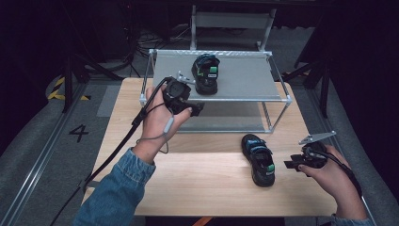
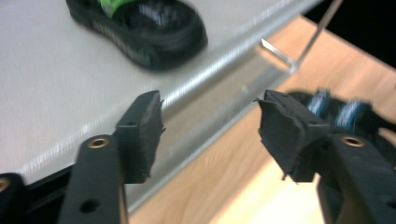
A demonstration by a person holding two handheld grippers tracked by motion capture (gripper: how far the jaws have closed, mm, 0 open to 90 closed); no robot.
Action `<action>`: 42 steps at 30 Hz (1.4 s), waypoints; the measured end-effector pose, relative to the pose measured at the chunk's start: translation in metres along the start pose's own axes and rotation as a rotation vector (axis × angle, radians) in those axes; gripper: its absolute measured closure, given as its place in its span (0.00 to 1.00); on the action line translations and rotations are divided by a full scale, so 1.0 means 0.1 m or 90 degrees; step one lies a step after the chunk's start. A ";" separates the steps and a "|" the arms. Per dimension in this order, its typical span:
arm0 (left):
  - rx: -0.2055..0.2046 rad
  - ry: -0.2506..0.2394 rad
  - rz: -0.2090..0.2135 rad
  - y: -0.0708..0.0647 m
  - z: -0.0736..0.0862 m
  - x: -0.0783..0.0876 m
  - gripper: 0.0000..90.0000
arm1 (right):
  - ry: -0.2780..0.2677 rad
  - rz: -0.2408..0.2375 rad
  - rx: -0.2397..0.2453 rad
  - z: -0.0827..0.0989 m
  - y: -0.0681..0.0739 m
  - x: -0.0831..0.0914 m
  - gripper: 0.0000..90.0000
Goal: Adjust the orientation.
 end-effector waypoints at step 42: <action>0.000 0.137 -0.018 0.30 1.12 -0.45 0.33 | -0.026 -0.050 0.091 -0.23 0.68 0.15 0.65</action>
Point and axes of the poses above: each handheld gripper's, and its own axes: x roughly backward along the jaws, z roughly out of its underside, y roughly to its left, the point moved 5 cm from there along -x, roughly forward along the jaws, and after that the axes turned 11 degrees about y, right-handed, at the moved point
